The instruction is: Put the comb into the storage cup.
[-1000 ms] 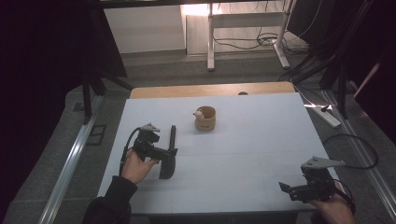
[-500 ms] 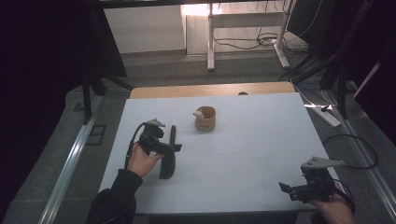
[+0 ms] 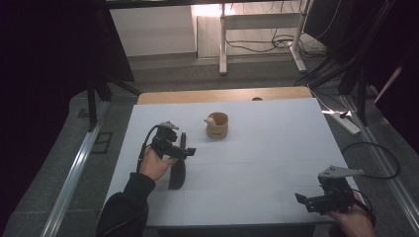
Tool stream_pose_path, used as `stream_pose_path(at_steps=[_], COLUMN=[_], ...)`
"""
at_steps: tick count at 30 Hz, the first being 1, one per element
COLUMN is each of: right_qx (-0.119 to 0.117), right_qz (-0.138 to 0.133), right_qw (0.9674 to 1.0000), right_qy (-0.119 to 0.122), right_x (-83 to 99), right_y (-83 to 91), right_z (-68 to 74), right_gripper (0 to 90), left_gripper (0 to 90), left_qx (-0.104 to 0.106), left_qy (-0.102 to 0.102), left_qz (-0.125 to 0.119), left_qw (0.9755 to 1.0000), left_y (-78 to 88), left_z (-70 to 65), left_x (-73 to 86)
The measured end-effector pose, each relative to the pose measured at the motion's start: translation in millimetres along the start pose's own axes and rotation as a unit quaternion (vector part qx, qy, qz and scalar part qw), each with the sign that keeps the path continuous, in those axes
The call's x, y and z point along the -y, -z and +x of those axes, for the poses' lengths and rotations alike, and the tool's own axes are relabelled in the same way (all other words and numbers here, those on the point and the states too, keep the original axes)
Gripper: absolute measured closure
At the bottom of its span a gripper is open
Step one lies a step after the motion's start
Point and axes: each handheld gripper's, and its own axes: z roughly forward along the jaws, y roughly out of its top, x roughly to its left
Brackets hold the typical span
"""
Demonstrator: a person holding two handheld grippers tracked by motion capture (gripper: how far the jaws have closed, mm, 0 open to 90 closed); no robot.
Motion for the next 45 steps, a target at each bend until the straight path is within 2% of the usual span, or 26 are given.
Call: stream_pose_path(at_steps=[5,16,21,26,28,31,36,41,42,45], right_qx=[0.000,-0.001,0.000,0.000,-0.001,-0.001,0.001,0.001,0.001,0.002], right_qz=[0.000,0.002,0.003,0.002,0.003,0.004,0.005,0.007,0.007,0.008], right_qw=[1.0000,1.0000,1.0000,1.0000,1.0000,1.0000,1.0000,1.0000,1.0000,1.0000], right_qy=[0.000,0.000,0.000,0.000,0.001,0.001,0.002,0.002,0.002,0.003], right_x=[0.0,-0.1,-0.1,-0.1,-0.1,-0.2,-0.3,-0.3,-0.3,-0.4], right_y=[-0.1,-0.3,-0.5,-0.5,-0.5,-0.7,-1.0,-1.2,-1.2,-1.3], right_z=[-0.1,-0.1,0.0,-0.1,0.1,0.5,0.7,0.6,0.6,0.8], right_gripper=[0.0,0.0,0.0,0.0,0.0,0.0,0.0,0.0,0.0,0.0], left_gripper=[0.0,0.0,0.0,2.3,7.8,28.5,58.8,83.6,87.3,88.4], left_qx=[-0.004,0.004,-0.002,-0.016,-0.025,-0.028,-0.022,-0.018,-0.021,-0.024], left_qy=[0.000,0.009,0.008,-0.002,-0.009,-0.014,-0.005,-0.011,-0.015,-0.019], left_qz=[0.000,0.000,0.007,0.013,0.015,0.019,0.033,0.047,0.053,0.064], left_qw=[1.0000,1.0000,0.9999,0.9998,0.9995,0.9993,0.9992,0.9987,0.9983,0.9975], left_y=[-3.4,-12.7,-20.7,-24.9,-24.8,-25.5,-30.7,-33.8,-34.3,-38.5], left_z=[3.5,13.5,15.3,14.6,13.4,12.3,12.8,13.3,13.2,13.2], left_x=[-5.8,-13.1,-17.3,-19.1,-18.7,-18.5,-18.8,-17.1,-16.8,-14.7])
